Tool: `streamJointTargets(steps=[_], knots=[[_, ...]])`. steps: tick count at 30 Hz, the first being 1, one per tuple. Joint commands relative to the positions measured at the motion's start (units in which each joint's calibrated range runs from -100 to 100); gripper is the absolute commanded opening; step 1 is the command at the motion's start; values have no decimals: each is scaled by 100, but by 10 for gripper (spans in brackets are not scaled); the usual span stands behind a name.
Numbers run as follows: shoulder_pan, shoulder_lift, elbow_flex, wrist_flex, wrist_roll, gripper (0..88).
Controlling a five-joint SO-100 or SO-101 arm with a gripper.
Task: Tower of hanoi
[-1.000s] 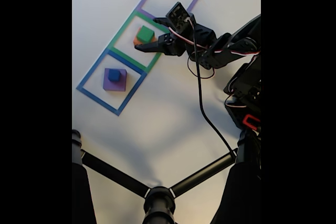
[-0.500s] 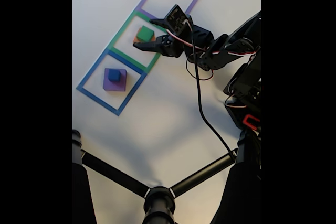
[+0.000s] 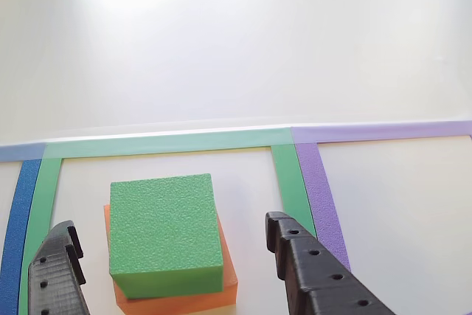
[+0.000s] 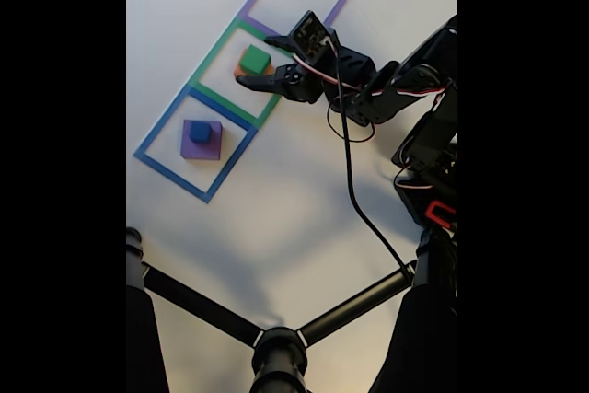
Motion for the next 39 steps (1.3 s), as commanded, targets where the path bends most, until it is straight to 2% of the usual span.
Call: streamJointTargets(steps=[1, 30, 36, 39], knots=[[-84, -10, 42, -293, 0, 259], [-259, 118, 61, -504, 0, 61], [-305, -82, 52, -455, 0, 67], [-335, -482, 15, -75, 0, 67]])
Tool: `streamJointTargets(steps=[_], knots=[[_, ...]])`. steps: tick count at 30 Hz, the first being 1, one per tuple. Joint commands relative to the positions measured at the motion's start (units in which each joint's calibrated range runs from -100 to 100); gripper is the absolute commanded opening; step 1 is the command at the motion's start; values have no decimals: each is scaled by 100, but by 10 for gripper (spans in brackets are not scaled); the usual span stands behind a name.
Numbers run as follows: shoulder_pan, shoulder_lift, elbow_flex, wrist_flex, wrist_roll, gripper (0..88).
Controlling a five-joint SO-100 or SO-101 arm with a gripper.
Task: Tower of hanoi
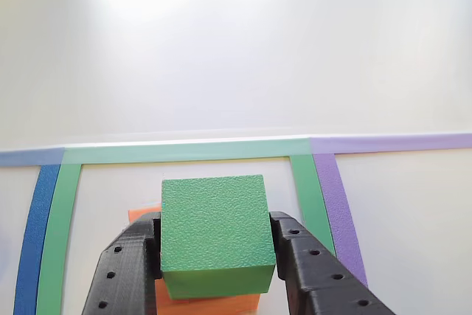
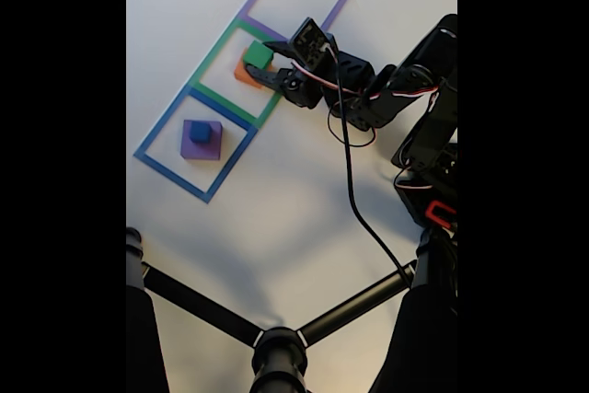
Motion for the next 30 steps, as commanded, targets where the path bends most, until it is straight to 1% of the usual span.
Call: streamJointTargets(steps=[1, 5, 11, 16, 25, 30], knots=[[-161, -801, -72, 479, 57, 68], [-214, -1666, -218, 1474, 57, 68], [-222, -3012, -708, 3417, 57, 68], [-39, -3726, -1490, 5092, 57, 65], [586, -4214, -3925, 8775, 57, 61], [807, -4214, -5788, 11049, 57, 62]])
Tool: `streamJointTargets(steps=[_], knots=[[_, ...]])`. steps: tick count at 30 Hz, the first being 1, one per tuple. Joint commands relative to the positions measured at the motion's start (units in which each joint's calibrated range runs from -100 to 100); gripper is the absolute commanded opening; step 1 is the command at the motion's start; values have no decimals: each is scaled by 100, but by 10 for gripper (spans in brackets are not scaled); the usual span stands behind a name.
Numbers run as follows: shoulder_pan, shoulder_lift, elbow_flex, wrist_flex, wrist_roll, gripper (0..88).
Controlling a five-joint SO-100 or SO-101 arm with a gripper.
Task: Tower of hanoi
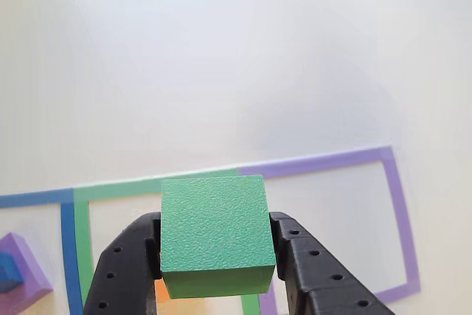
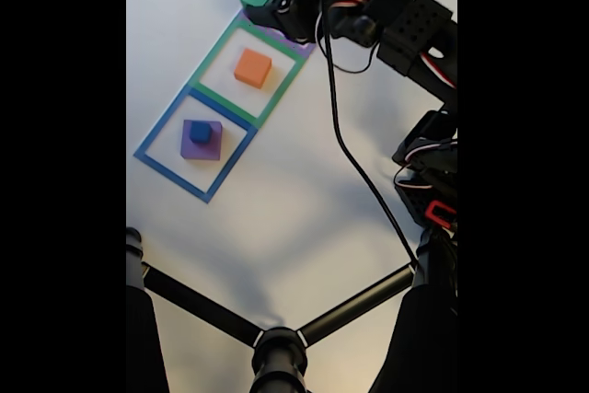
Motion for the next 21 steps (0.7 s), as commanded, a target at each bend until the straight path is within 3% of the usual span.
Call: streamJointTargets(steps=[1, 5, 9, 21], knots=[[262, -264, -1903, 2076, 0, 62], [574, -144, -3221, 3557, 0, 61], [1055, -24, -3893, 4383, 0, 59], [2214, -64, -3112, 4027, 0, 60]])
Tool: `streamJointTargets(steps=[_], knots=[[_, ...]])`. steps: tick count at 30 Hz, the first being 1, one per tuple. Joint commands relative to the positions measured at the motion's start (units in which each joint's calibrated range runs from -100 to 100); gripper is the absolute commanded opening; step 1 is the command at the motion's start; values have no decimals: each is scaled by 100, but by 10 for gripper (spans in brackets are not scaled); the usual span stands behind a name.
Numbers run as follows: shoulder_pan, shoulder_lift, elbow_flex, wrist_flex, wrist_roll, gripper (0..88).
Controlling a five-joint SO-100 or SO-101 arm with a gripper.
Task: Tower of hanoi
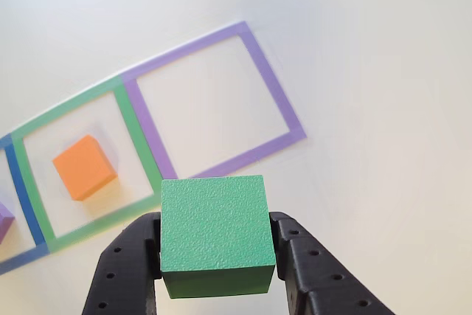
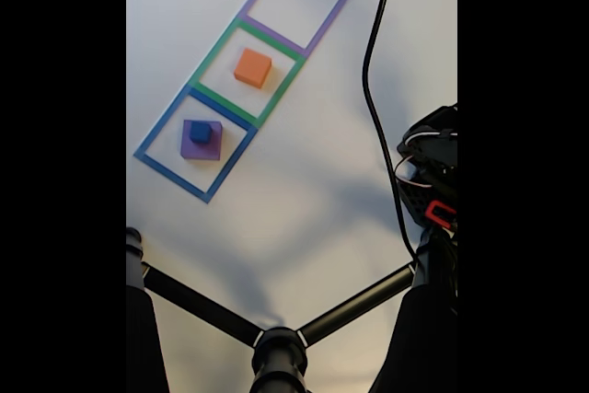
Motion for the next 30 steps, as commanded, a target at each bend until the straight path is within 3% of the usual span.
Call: streamJointTargets(steps=[1, 6, 11, 17, 24, 30], knots=[[300, -128, 528, -569, 0, 61], [506, -425, 2163, -2196, 0, 60], [536, -609, 4417, -4948, 0, 57], [521, -169, 5998, -7441, 0, 57], [269, 1530, 6607, -10338, 0, 56], [94, 2916, 6616, -11998, 0, 57]])
